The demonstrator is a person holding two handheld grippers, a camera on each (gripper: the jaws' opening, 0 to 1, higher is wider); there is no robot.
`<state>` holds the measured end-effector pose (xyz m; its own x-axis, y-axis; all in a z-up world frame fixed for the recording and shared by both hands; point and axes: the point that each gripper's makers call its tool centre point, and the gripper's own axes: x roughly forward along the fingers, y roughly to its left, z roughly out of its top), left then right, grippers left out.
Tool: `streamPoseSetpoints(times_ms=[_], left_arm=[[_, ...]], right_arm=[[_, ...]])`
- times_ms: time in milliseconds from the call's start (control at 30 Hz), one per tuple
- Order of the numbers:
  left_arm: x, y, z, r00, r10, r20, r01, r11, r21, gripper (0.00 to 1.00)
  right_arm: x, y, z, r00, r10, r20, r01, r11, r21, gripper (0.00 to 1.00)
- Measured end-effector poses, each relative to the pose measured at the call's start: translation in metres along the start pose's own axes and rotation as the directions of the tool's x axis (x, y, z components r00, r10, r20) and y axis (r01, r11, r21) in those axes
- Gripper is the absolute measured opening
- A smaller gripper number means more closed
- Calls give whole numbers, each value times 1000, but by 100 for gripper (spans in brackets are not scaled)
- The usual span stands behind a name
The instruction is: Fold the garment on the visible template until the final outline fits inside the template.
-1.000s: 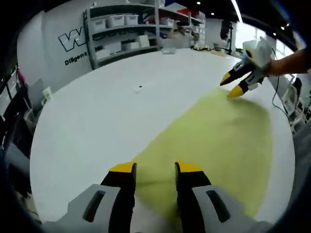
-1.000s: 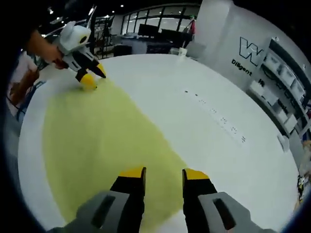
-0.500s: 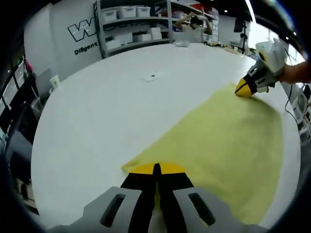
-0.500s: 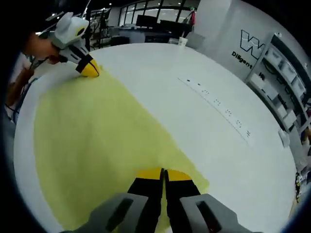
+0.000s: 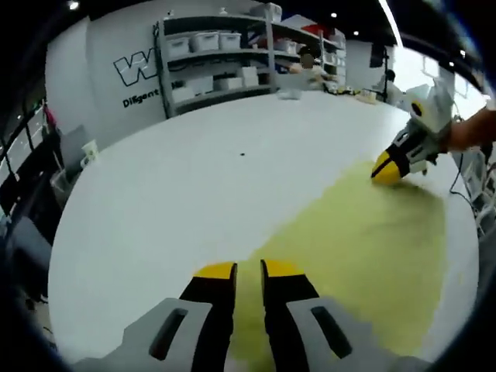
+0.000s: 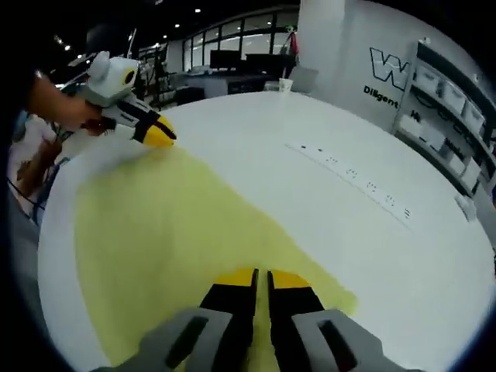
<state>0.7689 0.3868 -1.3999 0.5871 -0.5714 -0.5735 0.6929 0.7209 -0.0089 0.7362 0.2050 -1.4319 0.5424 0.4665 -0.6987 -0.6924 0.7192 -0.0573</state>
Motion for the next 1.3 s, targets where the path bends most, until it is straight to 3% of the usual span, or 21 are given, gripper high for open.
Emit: streamPoseSetpoints(times_ms=[133,200,267,400,467,567,700,733,800,833,933,1100,1300], left_arm=[[6,-40,-6,991,-130,-16,130,990,59,12],[11,-47,-11,989,-147,-33,149,984,99,12],[17,-48,-18,989,-135,-61,142,981,132,13],[23,-30,-24,995,-62,-74,72,989,128,12],[24,-24,-23,997,-59,-55,63,996,67,15],[26,-12,-17,999,-21,-39,27,987,156,25],[29,-1,-14,999,21,-34,-17,992,124,35],[29,1,-13,999,37,-33,-32,991,133,32],[27,12,-15,994,93,-59,-75,966,249,21],[28,15,-16,993,104,-64,-84,962,260,18],[29,13,-14,996,80,-47,-71,984,162,24],[16,9,-10,997,68,-44,-61,986,156,30],[4,-16,-8,1000,13,12,-14,996,86,33]], right_arm=[[4,10,9,999,29,35,-27,998,-48,8],[9,18,10,998,46,43,-43,997,-68,9],[15,24,3,998,60,2,-60,993,-105,9],[21,13,11,999,29,29,-27,997,-75,14],[23,4,13,999,-4,34,7,998,-67,21],[24,-2,13,1000,-23,19,23,1000,7,26],[24,-2,12,999,-38,15,38,999,5,23],[24,-1,12,999,-39,15,38,999,11,22],[23,0,11,999,-44,14,44,998,39,22],[23,0,9,999,-50,9,49,996,73,22],[22,-1,6,999,-49,1,48,995,90,25],[13,-1,6,999,-53,0,53,996,70,31],[9,12,10,998,-45,52,41,995,86,36]])
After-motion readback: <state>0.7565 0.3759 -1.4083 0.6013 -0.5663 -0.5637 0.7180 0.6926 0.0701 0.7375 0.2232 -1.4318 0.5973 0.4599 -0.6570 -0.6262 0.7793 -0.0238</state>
